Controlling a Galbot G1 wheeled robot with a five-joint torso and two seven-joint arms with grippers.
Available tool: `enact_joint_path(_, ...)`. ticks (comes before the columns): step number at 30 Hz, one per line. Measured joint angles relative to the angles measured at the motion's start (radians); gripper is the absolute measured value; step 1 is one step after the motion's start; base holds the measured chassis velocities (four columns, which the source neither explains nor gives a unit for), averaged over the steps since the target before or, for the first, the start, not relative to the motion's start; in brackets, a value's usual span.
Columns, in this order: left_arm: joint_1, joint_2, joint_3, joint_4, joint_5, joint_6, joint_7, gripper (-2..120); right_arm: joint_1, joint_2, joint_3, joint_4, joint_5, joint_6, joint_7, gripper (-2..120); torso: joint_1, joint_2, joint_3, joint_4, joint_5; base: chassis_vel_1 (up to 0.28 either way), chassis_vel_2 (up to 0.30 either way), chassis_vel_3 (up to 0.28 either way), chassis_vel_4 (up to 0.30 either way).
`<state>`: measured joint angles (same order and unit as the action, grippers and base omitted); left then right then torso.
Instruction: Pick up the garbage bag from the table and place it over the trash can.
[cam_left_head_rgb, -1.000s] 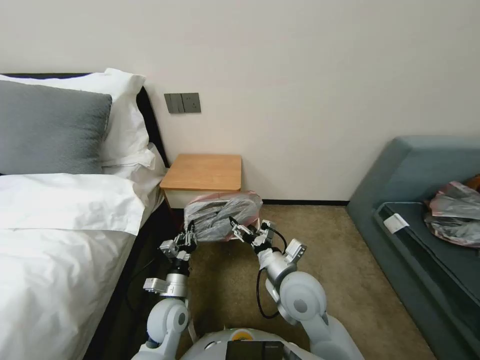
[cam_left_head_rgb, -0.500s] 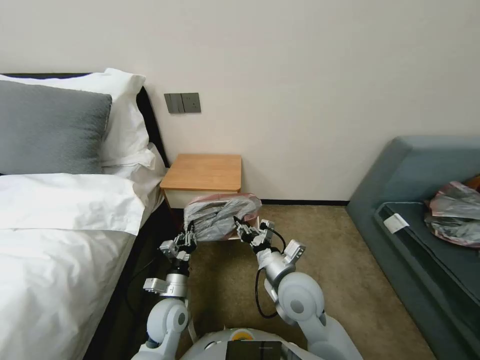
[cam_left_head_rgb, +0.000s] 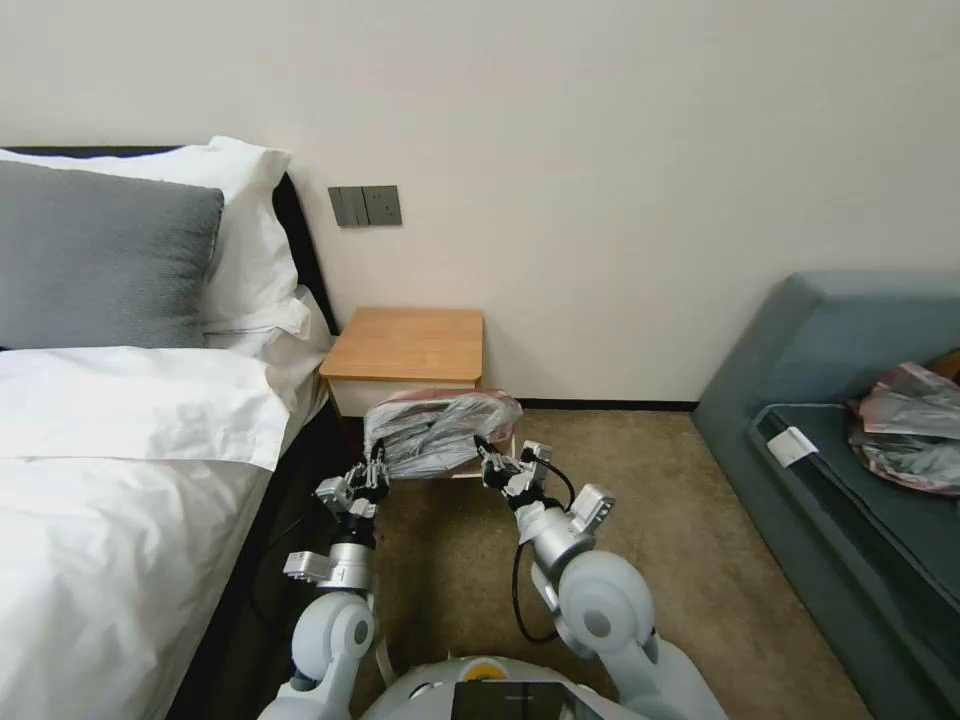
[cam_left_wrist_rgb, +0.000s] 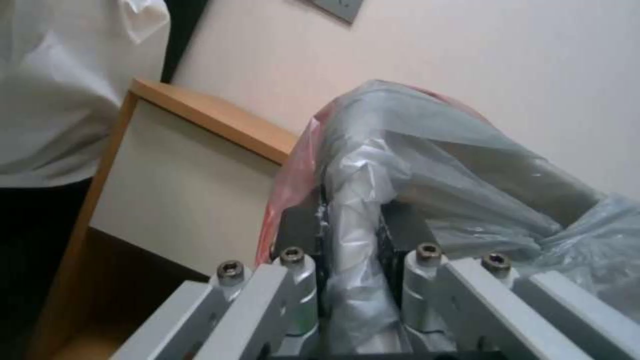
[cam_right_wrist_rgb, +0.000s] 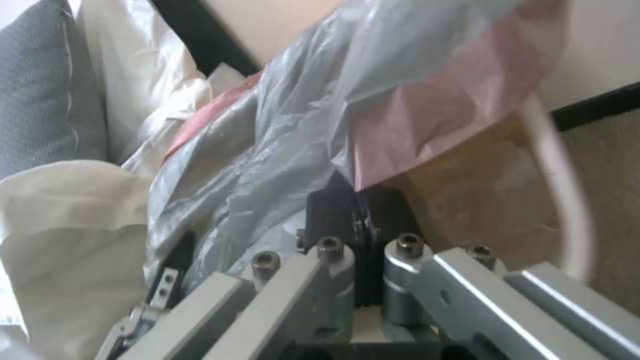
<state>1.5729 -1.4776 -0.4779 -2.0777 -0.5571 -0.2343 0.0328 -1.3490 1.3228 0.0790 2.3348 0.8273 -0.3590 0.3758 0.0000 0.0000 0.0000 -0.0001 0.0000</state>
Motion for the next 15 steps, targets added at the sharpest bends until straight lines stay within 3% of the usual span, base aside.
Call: enact_joint_path(15,-0.016,-0.04,-0.044,-0.012,-0.028,0.044,-0.04,11,-0.078,-0.012,0.005,0.049,-0.085,0.004,-0.029,0,0.0,0.0,0.0,0.0001,0.0001,0.0,0.0,0.0,0.0)
